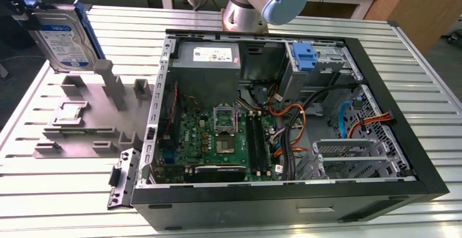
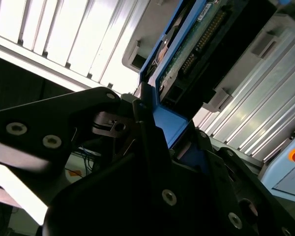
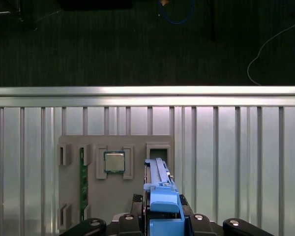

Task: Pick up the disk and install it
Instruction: 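Reach for the disk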

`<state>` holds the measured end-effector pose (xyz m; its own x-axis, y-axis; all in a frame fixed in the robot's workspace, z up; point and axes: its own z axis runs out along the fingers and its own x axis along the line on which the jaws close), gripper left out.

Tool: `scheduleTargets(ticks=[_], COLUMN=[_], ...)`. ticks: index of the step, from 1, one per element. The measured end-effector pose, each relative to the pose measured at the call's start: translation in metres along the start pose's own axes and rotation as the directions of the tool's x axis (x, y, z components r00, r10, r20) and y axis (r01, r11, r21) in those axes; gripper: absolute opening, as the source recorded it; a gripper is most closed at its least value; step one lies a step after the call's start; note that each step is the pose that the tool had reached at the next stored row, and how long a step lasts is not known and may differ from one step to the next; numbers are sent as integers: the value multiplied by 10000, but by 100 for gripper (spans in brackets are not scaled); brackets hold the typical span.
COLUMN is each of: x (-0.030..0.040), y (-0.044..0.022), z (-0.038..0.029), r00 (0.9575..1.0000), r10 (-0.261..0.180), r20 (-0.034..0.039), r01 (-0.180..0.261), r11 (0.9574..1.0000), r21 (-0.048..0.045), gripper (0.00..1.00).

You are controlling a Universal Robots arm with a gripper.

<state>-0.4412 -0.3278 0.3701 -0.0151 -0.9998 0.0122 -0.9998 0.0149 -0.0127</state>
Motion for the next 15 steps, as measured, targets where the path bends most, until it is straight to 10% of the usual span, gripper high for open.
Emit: scheduleTargets(ticks=[15], x=[2], y=[-2], z=[-128], r00=[10000], r10=[0], r20=[0], r01=[0], r11=[10000], r21=[-1], gripper=[37])
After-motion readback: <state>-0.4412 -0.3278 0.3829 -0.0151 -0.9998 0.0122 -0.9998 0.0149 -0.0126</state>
